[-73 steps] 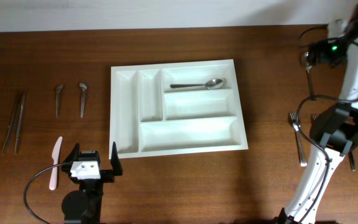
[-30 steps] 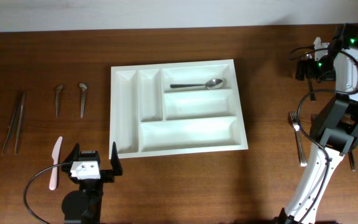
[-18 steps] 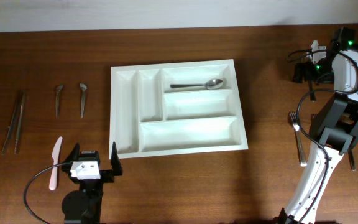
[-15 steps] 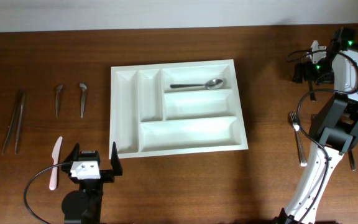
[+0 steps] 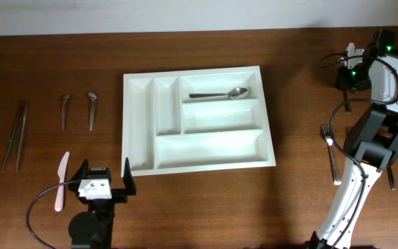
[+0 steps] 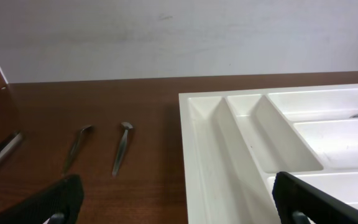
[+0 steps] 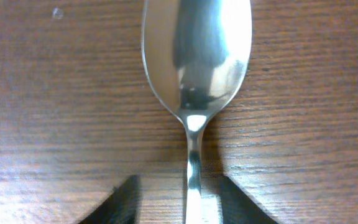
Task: Pack container
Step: 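Lower the right gripper and grasp the second spoon's handle, then lift the spoon and carry it over the upper right compartment, then lower the spoon beside the first spoon and open the gripper, then move the right gripper down to the left fork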
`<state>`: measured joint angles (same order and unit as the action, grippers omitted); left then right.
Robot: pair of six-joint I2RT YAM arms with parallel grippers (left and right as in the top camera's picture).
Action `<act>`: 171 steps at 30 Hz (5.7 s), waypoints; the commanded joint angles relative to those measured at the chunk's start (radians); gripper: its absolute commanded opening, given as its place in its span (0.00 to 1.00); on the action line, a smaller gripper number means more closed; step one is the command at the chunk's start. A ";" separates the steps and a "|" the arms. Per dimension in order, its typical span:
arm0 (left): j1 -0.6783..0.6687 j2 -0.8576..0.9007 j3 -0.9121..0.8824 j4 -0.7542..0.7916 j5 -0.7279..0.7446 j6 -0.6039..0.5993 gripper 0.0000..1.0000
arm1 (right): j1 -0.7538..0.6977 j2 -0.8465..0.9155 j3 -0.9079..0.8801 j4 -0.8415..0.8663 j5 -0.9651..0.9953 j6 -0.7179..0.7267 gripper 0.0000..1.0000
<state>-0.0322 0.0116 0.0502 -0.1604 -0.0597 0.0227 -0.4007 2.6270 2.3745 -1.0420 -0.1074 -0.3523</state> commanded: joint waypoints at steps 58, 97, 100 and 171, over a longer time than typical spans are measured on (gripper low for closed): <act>0.005 -0.006 -0.003 0.000 0.003 0.015 0.99 | 0.463 -0.033 0.723 -0.575 -0.108 1.189 0.04; 0.005 -0.006 -0.003 0.000 0.003 0.015 0.99 | 0.766 -0.032 0.472 -0.451 0.180 2.098 0.04; 0.005 -0.006 -0.003 0.000 0.003 0.015 0.99 | 0.766 -0.032 0.429 -0.433 0.174 2.098 0.04; 0.005 -0.006 -0.003 0.000 0.003 0.015 0.99 | 0.307 -0.409 0.668 -0.657 0.045 0.158 0.99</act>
<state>-0.0322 0.0116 0.0502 -0.1604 -0.0597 0.0227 -0.0990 2.3245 3.1004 -1.6924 -0.0463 -0.0818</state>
